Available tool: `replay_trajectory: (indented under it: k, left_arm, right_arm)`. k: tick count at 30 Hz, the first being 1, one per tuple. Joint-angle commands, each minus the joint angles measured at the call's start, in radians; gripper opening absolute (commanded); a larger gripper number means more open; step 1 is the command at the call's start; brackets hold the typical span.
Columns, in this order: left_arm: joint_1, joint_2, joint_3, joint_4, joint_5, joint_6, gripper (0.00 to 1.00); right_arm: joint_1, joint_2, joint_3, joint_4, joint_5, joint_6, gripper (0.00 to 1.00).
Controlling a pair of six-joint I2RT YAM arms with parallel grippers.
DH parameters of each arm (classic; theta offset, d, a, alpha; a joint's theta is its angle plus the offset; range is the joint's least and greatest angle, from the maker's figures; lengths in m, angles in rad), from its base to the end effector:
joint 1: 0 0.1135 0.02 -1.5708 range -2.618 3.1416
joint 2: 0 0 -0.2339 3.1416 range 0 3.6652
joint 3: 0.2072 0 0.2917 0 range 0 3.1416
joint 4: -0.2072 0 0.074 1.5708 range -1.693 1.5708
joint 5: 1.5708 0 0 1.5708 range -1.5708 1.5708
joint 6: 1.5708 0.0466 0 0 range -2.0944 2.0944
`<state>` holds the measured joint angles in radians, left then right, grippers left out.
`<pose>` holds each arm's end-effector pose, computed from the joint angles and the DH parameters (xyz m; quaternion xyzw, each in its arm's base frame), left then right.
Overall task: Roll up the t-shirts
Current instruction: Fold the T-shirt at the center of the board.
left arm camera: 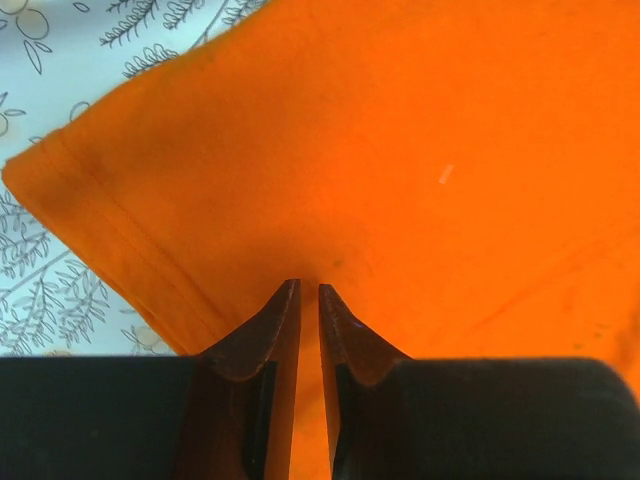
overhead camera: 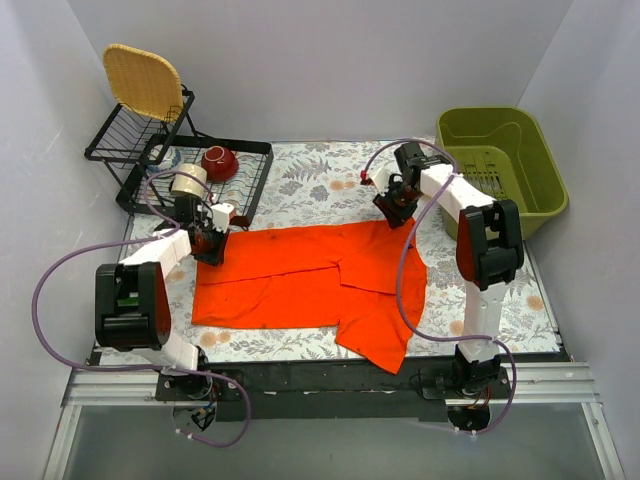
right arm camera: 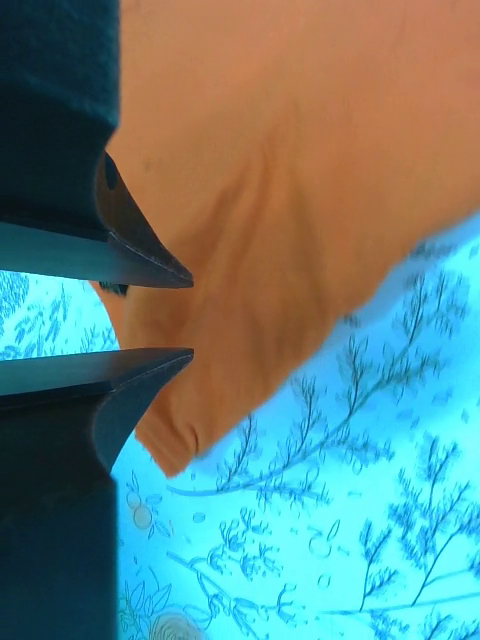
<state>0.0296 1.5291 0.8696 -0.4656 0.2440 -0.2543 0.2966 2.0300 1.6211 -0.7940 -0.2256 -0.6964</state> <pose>0.3242 -0.0017 0.1121 -0.1103 0.9621 -0.1425 0.2047 0.4296 0.1422 0.1533 -0.4834 0.8491 0.0724 0.2001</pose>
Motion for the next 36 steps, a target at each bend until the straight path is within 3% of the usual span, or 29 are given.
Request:
replay_trajectory:
  k: [1, 16, 25, 30, 36]
  left_arm:
    - [0.003, 0.048, 0.069, 0.033, -0.057, 0.044, 0.12]
    - [0.004, 0.223, 0.103, 0.130, -0.224, 0.036, 0.05]
    - [0.004, 0.247, 0.178, 0.072, -0.177, 0.000, 0.07]
    - [0.004, 0.145, 0.238, -0.034, -0.100, -0.043, 0.16]
    - [0.004, -0.027, 0.247, -0.168, 0.024, -0.053, 0.34]
  right_arm:
    - [-0.053, 0.070, 0.109, 0.015, -0.004, -0.012, 0.38]
    - [-0.117, 0.171, 0.114, 0.053, 0.086, -0.009, 0.36]
    - [-0.116, 0.285, 0.333, 0.039, 0.077, -0.005, 0.36]
    - [-0.117, 0.161, 0.336, 0.020, -0.019, 0.008, 0.38]
    - [-0.116, -0.165, 0.104, -0.063, -0.255, -0.075, 0.50]
